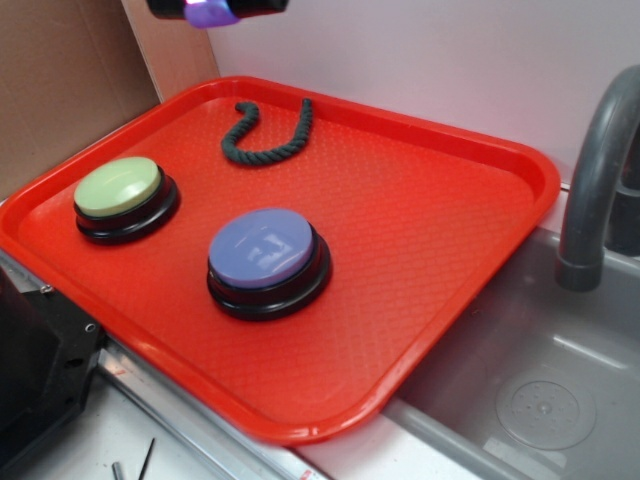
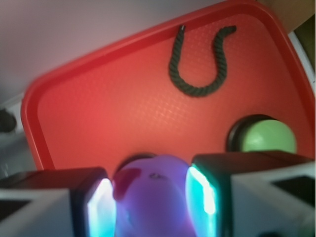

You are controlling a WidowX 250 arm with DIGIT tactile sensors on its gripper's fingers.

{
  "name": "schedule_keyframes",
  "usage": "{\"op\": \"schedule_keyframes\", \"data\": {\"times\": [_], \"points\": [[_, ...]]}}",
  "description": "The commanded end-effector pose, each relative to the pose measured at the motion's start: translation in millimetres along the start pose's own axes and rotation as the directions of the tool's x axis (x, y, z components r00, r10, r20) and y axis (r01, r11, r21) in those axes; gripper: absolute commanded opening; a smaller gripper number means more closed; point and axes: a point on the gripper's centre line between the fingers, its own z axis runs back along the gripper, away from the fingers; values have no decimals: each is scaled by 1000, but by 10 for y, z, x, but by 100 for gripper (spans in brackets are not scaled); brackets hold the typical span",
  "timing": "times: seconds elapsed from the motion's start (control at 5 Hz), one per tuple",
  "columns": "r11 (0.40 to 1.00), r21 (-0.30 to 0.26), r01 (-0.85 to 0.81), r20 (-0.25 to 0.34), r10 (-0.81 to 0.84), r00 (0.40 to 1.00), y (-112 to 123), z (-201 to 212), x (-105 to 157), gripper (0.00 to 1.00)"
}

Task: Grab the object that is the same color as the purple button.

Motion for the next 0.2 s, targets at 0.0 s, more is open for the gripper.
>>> {"op": "schedule_keyframes", "data": {"times": [0.0], "points": [[994, -88, 59, 54, -54, 997, 259, 348, 132, 0]]}}
